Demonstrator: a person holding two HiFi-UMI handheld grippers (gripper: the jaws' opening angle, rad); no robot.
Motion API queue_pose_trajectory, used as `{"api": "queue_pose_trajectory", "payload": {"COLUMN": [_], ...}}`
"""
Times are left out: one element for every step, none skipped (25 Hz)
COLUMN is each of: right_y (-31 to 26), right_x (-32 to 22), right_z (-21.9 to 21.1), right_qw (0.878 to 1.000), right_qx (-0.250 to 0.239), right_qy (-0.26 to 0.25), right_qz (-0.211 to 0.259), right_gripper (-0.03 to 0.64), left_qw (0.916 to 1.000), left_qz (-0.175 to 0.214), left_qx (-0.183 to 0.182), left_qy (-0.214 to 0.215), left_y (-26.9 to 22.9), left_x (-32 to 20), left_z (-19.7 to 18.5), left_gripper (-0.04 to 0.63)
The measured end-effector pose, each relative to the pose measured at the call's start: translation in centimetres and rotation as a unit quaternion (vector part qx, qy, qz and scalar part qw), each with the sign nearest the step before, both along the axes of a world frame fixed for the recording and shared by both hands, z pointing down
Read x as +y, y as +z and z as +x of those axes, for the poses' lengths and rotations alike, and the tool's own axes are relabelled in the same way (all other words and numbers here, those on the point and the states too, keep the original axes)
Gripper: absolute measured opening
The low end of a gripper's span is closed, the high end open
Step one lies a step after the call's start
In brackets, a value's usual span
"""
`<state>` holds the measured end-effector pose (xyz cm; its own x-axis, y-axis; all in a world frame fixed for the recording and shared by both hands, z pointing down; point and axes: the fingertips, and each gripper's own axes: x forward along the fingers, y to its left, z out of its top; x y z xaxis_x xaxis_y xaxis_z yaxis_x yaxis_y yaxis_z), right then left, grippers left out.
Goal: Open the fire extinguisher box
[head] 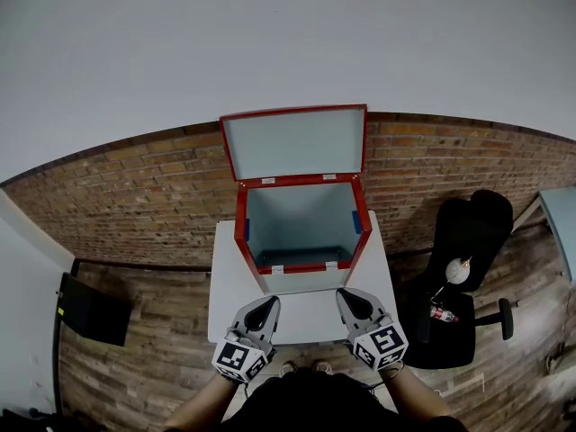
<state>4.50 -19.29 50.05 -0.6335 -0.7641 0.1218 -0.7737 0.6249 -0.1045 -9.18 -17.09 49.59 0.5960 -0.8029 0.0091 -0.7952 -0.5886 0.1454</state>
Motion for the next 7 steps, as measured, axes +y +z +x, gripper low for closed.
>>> {"api": "queue_pose_trajectory", "payload": {"right_y": [0.09, 0.16, 0.22, 0.26, 0.29, 0.30, 0.32], "right_x": [-0.01, -0.04, -0.09, -0.15, -0.21, -0.28, -0.35], "right_z": [-0.03, -0.07, -0.10, -0.11, -0.11, -0.11, -0.11], "right_qw": [1.000, 1.000, 1.000, 1.000, 1.000, 1.000, 1.000], "right_qx": [0.000, 0.001, 0.001, 0.002, 0.002, 0.002, 0.002], "right_qy": [0.000, 0.000, 0.000, 0.000, 0.001, 0.001, 0.001], "right_qz": [0.000, 0.000, 0.001, 0.001, 0.002, 0.002, 0.003], "right_gripper": [0.018, 0.018, 0.018, 0.018, 0.018, 0.018, 0.018], "left_qw": [1.0000, 1.0000, 1.0000, 1.0000, 1.0000, 1.0000, 1.0000], "left_qz": [-0.004, -0.007, -0.007, -0.005, -0.005, -0.006, -0.005], "left_qx": [-0.001, -0.002, -0.003, -0.004, -0.005, -0.005, -0.006], "left_qy": [0.000, 0.000, 0.002, 0.003, 0.004, 0.005, 0.005], "left_y": [0.08, 0.12, 0.14, 0.13, 0.12, 0.12, 0.12], "left_x": [0.07, 0.09, 0.07, 0.04, 0.01, -0.02, -0.04], "left_z": [0.01, 0.01, 0.02, 0.05, 0.08, 0.09, 0.11], "left_gripper": [0.048, 0.048, 0.048, 0.048, 0.048, 0.049, 0.048]}}
